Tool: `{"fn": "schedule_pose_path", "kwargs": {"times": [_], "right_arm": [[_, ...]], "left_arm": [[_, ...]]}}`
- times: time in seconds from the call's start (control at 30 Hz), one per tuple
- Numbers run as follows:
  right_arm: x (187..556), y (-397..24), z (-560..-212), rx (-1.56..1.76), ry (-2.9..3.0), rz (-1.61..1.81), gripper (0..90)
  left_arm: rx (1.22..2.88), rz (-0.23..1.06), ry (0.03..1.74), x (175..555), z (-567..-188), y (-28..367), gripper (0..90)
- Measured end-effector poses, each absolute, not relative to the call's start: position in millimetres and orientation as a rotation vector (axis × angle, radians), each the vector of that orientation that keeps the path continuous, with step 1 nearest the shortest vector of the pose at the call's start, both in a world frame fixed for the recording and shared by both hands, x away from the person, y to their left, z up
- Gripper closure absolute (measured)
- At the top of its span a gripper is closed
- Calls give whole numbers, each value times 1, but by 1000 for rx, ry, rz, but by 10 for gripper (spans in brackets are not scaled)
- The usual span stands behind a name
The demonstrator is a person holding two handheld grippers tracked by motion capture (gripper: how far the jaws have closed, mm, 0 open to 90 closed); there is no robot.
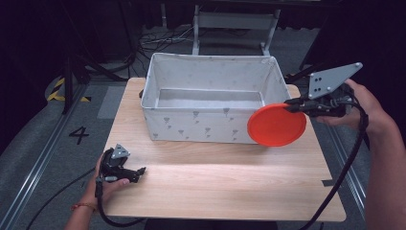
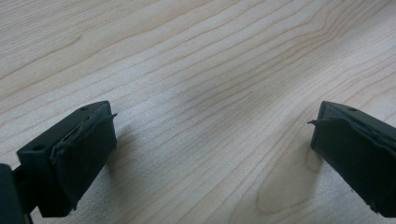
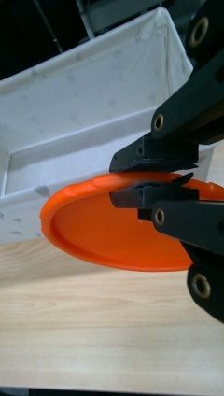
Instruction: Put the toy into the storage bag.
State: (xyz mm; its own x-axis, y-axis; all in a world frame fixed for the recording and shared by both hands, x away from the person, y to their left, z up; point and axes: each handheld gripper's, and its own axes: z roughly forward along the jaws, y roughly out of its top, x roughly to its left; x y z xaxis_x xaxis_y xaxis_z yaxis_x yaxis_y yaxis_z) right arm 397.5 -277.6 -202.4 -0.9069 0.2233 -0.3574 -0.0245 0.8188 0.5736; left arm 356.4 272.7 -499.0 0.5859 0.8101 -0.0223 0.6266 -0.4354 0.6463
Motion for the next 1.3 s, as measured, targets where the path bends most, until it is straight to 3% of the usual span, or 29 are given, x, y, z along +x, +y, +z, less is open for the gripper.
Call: {"fn": "schedule_pose_path", "kwargs": {"times": [0.63,0.97,1.3], "right_arm": [[444,-268,-158,222,2563,795,824],[474,-258,-153,227,2534,836,824],[498,-252,-169,293,2512,769,824]], "left_arm": [[2205,388,1135,356,-499,273,4],[2203,385,1134,357,-499,273,4],[2203,385,1133,357,-499,273,4]]}}
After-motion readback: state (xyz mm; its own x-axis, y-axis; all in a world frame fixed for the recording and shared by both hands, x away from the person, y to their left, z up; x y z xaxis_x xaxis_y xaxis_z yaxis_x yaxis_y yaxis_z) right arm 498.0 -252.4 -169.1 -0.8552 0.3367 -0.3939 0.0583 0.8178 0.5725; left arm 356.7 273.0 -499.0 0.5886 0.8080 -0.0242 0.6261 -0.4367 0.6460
